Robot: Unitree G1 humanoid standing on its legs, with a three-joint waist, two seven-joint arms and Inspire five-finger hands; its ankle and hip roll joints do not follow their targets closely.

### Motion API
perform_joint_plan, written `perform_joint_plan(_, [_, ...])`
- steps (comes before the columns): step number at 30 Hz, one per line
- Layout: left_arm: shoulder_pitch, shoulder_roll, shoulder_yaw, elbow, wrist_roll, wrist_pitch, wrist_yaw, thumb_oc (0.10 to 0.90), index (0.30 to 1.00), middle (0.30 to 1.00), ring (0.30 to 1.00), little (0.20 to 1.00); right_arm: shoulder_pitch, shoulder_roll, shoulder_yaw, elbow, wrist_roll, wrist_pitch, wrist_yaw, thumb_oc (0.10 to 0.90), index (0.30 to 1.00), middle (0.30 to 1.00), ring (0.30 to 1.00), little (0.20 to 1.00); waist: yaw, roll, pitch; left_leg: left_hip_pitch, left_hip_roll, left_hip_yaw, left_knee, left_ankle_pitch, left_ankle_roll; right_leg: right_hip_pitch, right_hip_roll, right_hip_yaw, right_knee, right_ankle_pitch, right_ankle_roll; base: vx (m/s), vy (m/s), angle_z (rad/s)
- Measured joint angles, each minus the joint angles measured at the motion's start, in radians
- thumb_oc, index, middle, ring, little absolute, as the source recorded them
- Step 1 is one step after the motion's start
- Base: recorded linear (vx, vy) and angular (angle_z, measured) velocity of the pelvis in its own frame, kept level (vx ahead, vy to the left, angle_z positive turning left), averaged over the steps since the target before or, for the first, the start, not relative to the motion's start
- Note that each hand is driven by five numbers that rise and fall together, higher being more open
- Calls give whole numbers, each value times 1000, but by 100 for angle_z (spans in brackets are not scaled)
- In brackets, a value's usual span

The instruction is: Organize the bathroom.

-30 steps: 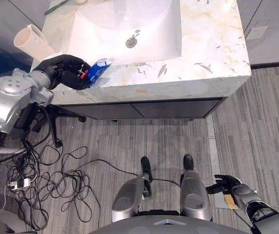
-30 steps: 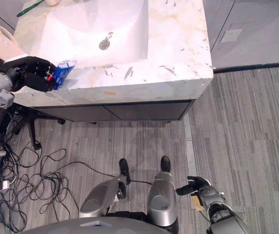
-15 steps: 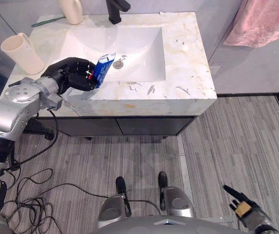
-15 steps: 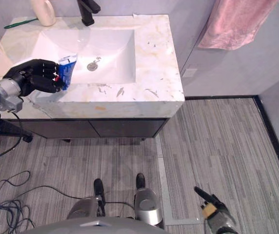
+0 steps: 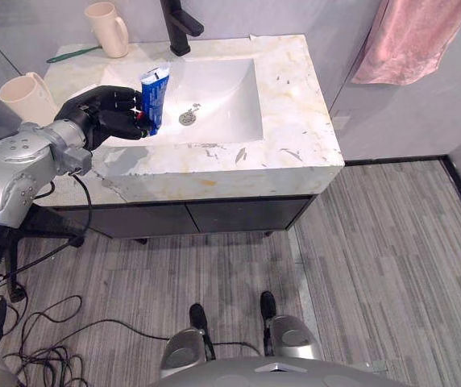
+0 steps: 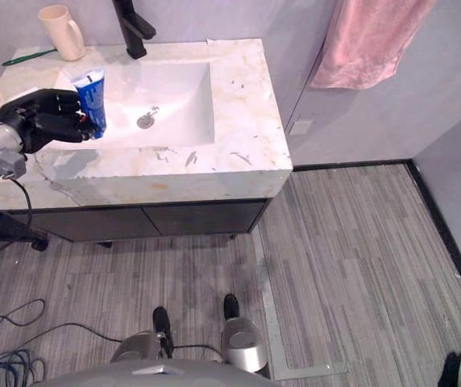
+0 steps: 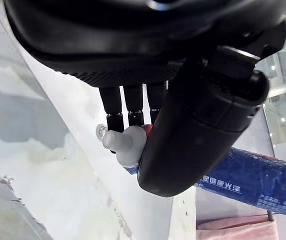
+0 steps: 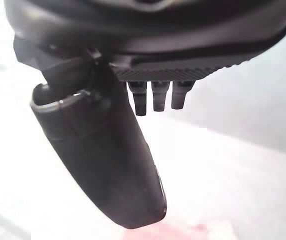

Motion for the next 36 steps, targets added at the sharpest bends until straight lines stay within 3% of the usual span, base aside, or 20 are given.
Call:
perform_joint_plan(4, [-81,-4,-74,29,-26,6,17,400,300,300,300,300,-246,-39,263,-134,-106,29,38,800,900,900,900,900,24,13,-7,0,-3,1,-1,1,2,1,-2,3,-2,2,2,0,0,0])
perform_joint_plan(6, [-144,-10,-95,35,-39,14,20,400,300,300,300,300,-407,-42,417,-173,-108,30,109,800,900,900,900,900,37,17,-8,-1,-3,0,-1,2,3,1,-1,1,-7,3,1,48,17,4])
perform_joint_plan(8, [-169,-11,-95,36,-42,15,20,400,300,300,300,300,-448,-42,459,-200,-108,30,146,800,900,900,900,900,51,17,-9,0,-3,-1,-2,3,3,8,-1,-2,-12,3,1,67,11,5])
perform_joint_plan(10, [-224,-29,-118,94,-62,17,25,400,300,300,300,300,-599,-38,605,-174,-97,72,200,800,900,900,900,900,58,21,-11,19,-7,-7,-11,2,3,31,-3,-8,-24,3,2,64,-3,8])
perform_joint_plan(13, [-294,-58,-150,151,-68,17,20,400,300,300,300,300,-749,-21,718,-117,26,112,237,800,900,900,900,900,76,22,-11,40,-7,-17,-22,3,2,65,-1,-23,-44,4,1,53,-12,12])
perform_joint_plan(16, [-326,-69,-167,172,-69,17,13,400,300,300,300,300,-851,29,734,-44,176,150,243,800,900,900,900,900,82,22,-12,43,-7,-30,-24,3,2,76,1,-31,-50,4,1,48,-20,12])
perform_joint_plan(18, [-363,-101,-192,201,-69,17,13,400,300,300,300,300,-898,69,729,-9,373,206,243,800,900,900,900,900,90,22,-12,49,-7,-36,-28,3,2,84,2,-36,-52,4,1,32,-13,8])
perform_joint_plan(22, [-366,-126,-202,202,-71,18,-1,400,300,300,300,300,-898,149,720,-10,519,249,242,800,900,900,900,900,93,21,-12,64,-7,-38,-40,4,2,95,1,-35,-53,3,1,43,-21,1])
perform_joint_plan(25, [-381,-192,-201,202,-140,56,33,400,300,300,300,300,-894,232,700,-40,646,329,220,800,900,900,900,900,95,20,-13,63,-7,-39,-41,6,3,95,2,-37,-53,3,1,40,2,2])
perform_joint_plan(29, [-381,-250,-201,194,-234,104,76,400,300,300,300,300,-879,300,705,-112,691,417,238,800,900,900,900,900,87,11,-15,67,-8,-38,-57,15,2,93,2,-38,-54,3,1,28,-2,1])
perform_joint_plan(36, [-384,-286,-223,192,-235,107,123,400,300,300,300,300,-832,359,735,-127,713,450,262,800,900,900,900,900,71,-24,-35,71,-7,-36,-62,16,3,94,3,-34,-58,3,1,2,-3,-1])
